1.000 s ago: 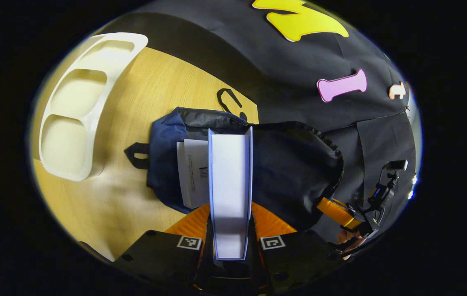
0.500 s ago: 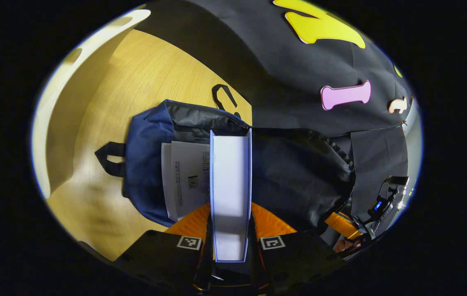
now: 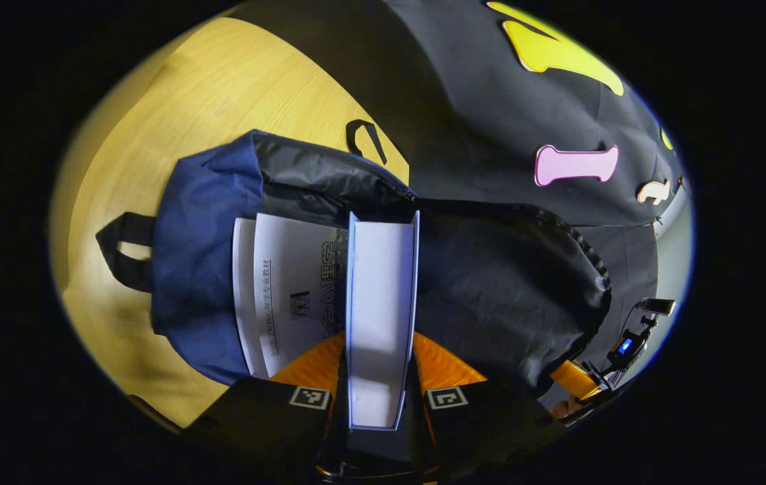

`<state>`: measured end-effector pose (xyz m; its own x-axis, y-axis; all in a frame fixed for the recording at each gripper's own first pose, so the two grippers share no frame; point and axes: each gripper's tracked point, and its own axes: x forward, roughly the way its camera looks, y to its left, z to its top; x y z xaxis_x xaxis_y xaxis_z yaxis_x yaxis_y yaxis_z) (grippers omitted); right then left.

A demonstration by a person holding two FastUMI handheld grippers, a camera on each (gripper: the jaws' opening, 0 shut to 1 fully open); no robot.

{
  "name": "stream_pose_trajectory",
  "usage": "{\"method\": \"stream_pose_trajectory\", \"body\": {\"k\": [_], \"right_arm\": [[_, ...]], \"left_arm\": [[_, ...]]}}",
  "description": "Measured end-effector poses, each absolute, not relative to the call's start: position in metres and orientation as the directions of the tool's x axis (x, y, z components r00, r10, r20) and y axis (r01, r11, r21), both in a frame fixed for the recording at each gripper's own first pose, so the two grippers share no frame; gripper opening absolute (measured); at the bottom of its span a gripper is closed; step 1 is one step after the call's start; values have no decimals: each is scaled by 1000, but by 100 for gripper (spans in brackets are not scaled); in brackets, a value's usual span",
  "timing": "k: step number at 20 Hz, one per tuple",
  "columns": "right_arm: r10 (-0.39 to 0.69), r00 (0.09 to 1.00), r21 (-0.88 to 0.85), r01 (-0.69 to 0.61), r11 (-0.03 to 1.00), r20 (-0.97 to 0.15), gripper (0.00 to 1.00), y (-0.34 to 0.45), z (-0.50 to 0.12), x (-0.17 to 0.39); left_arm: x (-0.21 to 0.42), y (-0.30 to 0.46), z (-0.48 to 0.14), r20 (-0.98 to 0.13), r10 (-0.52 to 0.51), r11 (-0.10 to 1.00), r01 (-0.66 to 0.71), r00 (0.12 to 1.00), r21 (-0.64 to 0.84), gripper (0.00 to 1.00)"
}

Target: Open the schoolbag, grab two books from the bookshelf and put them into the schoolbag.

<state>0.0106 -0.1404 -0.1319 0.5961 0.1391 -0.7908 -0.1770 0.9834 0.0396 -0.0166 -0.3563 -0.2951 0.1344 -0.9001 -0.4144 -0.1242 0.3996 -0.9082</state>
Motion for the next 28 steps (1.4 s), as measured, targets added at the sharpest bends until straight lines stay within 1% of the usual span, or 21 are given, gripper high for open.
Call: {"method": "stream_pose_trajectory", "body": {"k": [1, 3, 4, 5, 6, 7, 8, 10, 11, 12, 13, 17, 19, 22, 26, 28], "right_arm": [[138, 595, 40, -175, 984, -792, 0, -140, -131, 11], [139, 589, 43, -173, 984, -796, 0, -141, -135, 12], [140, 587, 46, -172, 984, -797, 0, -140, -136, 13], [140, 585, 47, -171, 984, -799, 0, -140, -137, 13], [143, 583, 53, -168, 984, -800, 0, -140, -138, 14], [146, 581, 58, -167, 984, -801, 0, -139, -138, 15], [147, 580, 60, -167, 984, -801, 0, -138, -138, 15], [149, 578, 59, -172, 983, -802, 0, -138, -140, 15], [152, 575, 61, -175, 983, -804, 0, -136, -141, 15], [156, 573, 64, -177, 982, -804, 0, -135, -141, 15], [156, 573, 64, -178, 982, -804, 0, -135, -141, 17], [164, 568, 71, -183, 981, -807, 0, -131, -144, 18], [170, 566, 76, -186, 980, -807, 0, -127, -146, 19], [187, 560, 88, -199, 976, -807, 0, -118, -148, 19], [208, 553, 99, -220, 970, -807, 0, -102, -152, 18], [218, 548, 110, -224, 969, -807, 0, -94, -155, 17]], "left_arm": [[-17, -358, -298, -417, -900, 402, -128, 128, -907, 34], [-15, -356, -310, -456, -882, 446, -107, 117, -889, 46], [-14, -355, -315, -472, -875, 463, -98, 108, -881, 58], [-14, -356, -320, -484, -869, 476, -96, 98, -874, 55], [-14, -356, -323, -500, -861, 492, -93, 90, -865, 57], [-13, -355, -328, -517, -852, 510, -88, 84, -855, 74], [-13, -355, -332, -539, -839, 533, -85, 76, -842, 63], [-15, -348, -343, -609, -791, 606, -63, 54, -793, 71], [-15, -348, -343, -619, -784, 616, -64, 46, -785, 78], [-16, -347, -343, -635, -771, 632, -67, 39, -772, 94], [-18, -343, -344, -654, -756, 651, -70, 30, -755, 85], [-20, -324, -345, -733, -680, 732, -41, 11, -680, 84], [-18, -315, -343, -761, -648, 761, -4, 17, -648, 85], [-14, -299, -332, -799, -597, 802, 80, 69, -592, 85], [2, -267, -321, -849, -489, 870, 188, 201, -456, 85], [7, -250, -316, -863, -440, 894, 216, 248, -394, 85]]}}
